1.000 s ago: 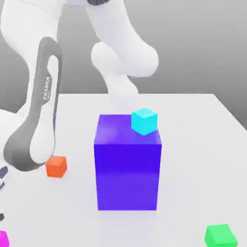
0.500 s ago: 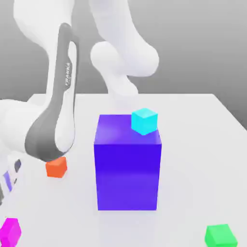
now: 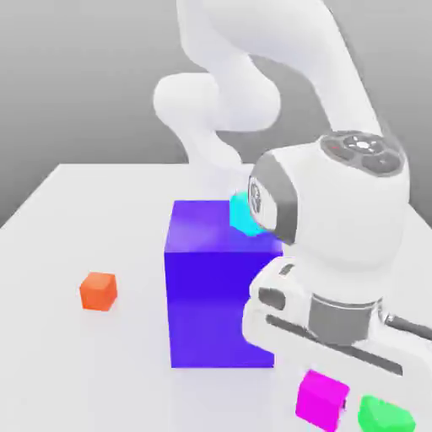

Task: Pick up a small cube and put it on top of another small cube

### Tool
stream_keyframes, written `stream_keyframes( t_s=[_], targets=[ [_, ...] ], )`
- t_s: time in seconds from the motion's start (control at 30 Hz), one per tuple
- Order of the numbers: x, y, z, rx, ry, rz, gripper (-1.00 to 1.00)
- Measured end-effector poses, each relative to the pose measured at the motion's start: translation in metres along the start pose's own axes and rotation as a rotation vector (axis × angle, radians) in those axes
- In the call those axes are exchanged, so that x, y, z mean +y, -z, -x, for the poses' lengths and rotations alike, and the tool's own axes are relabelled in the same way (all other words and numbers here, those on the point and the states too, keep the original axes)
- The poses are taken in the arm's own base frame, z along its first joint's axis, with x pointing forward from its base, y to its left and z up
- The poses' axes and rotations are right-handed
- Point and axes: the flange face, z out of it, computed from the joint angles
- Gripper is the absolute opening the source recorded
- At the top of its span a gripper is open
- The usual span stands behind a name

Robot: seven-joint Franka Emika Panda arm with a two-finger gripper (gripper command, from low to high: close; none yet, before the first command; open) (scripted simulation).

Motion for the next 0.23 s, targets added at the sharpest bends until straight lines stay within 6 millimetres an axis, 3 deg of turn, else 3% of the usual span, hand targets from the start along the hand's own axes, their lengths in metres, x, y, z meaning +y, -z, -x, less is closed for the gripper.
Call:
stream_keyframes(
  t_s=[0.03,0.1,0.13,0.23],
  targets=[
    [-0.001,-0.009,0.015,0.001,0.045,0.000,-1.00],
    [-0.001,-0.036,0.027,0.002,0.078,0.000,-1.00],
    [0.000,-0.050,0.029,0.002,0.084,0.001,1.00],
    [0.000,-0.050,0.029,0.002,0.084,0.001,1.00]
  ],
)
